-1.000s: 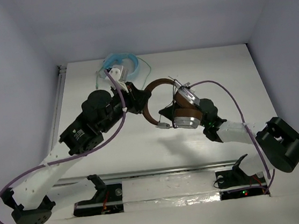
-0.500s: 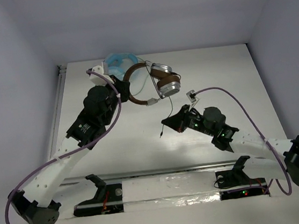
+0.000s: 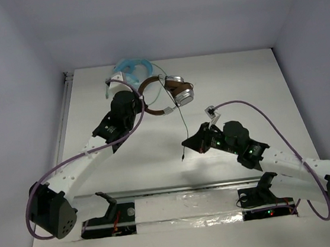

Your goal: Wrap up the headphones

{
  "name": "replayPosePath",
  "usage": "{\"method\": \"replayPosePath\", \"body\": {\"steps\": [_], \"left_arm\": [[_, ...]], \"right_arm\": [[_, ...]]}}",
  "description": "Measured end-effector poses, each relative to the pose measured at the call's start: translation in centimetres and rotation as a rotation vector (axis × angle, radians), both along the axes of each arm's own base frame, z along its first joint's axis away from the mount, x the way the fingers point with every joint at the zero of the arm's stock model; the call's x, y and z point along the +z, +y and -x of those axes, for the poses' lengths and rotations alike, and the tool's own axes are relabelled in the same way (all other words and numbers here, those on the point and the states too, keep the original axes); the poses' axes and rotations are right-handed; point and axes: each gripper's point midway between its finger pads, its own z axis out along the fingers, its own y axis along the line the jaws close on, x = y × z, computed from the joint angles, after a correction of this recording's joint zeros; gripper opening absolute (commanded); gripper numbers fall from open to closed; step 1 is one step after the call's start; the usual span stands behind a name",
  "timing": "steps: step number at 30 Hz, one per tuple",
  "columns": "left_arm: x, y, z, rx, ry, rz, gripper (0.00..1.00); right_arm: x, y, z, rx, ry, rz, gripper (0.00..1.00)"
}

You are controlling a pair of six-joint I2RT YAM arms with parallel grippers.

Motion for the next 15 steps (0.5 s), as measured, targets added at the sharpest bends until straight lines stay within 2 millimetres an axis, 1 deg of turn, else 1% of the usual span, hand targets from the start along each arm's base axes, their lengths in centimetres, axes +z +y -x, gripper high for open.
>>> {"method": "replayPosePath", "body": {"steps": [2,5,6,7,12,15], "left_arm": [[-0.9,-0.2,-0.5,0.007,0.014,-0.012,0.0],[-2.4,0.1,-1.0,0.032,0.04,-0.047,0.0],[-2.9,0.3,-1.1,0.042,0.047,-0.059,0.0],[-3.5,0.5,-1.1,0.051,0.056,-0.074,0.0],[-6.2,1.7,-0.8,0.091,0.095,-0.147,0.0],[-7.6,1.3,-0.3,0.085,0.114,-0.179,0.0]], "right_arm": [[-0.2,0.1,0.3,0.014,0.014,0.017,0.0],[0.4,0.5,0.7,0.035,0.018,0.036,0.0],[0.3,0.5,0.8,0.038,0.023,0.05,0.0],[1.2,0.8,0.9,0.046,0.015,0.049,0.0],[3.7,1.1,0.7,0.061,0.002,0.093,0.0],[4.6,1.6,0.8,0.087,-0.003,0.112,0.0]]}}
